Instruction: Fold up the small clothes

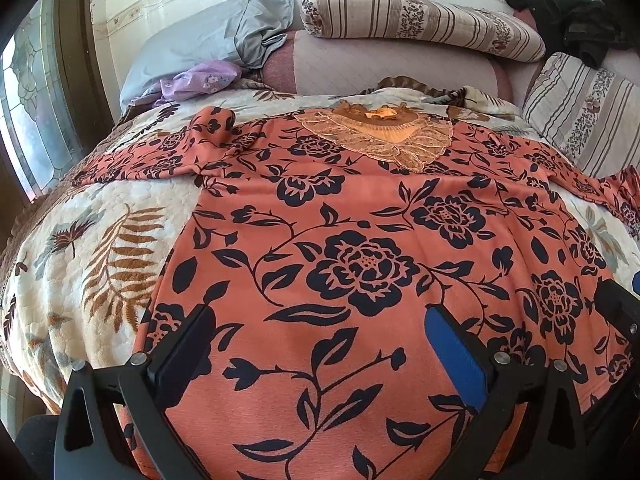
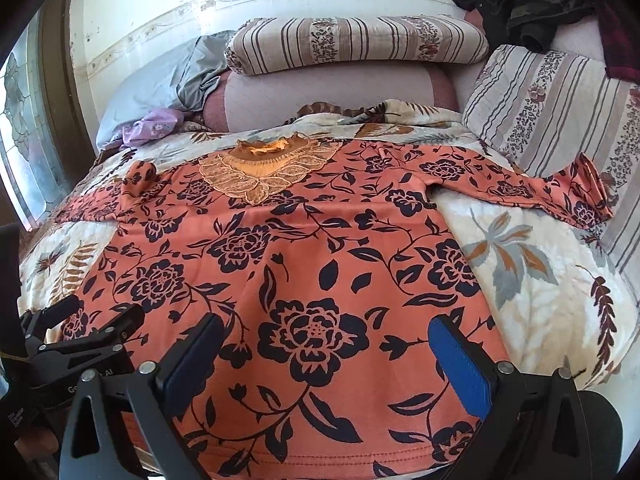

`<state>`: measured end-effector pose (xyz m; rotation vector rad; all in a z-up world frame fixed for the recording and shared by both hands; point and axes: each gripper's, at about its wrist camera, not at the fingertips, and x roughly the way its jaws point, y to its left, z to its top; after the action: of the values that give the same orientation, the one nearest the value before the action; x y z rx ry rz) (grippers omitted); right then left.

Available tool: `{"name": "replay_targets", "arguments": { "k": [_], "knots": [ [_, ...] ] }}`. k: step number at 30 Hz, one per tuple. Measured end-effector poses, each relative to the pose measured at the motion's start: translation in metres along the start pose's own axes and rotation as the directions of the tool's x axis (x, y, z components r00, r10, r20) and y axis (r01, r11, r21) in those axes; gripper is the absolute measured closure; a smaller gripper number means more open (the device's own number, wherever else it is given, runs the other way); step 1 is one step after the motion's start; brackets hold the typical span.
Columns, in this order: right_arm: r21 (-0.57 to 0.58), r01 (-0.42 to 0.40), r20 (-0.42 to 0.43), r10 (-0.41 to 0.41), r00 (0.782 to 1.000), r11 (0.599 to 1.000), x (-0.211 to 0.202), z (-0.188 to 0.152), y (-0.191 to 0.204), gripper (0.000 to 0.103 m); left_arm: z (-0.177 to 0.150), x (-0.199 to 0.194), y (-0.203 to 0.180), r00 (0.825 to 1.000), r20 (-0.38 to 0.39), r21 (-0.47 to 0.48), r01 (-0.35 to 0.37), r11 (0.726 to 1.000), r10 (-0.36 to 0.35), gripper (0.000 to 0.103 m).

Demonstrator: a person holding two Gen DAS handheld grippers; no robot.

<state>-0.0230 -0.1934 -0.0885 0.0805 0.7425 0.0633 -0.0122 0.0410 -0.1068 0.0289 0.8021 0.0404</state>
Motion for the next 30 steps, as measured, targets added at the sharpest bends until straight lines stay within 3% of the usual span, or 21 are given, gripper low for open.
{"name": "replay_targets", "arguments": {
  "k": [30],
  "knots": [
    [0.018, 0.004, -0.020, -0.003, 1.000, 1.000, 0.0042, -0.0038, -0.0038, 0.000, -0.0011, 0.0020, -0.0049, 1.000, -0.008, 0.012, 0.002, 1.000, -0.002, 0.000]
  ]
}}
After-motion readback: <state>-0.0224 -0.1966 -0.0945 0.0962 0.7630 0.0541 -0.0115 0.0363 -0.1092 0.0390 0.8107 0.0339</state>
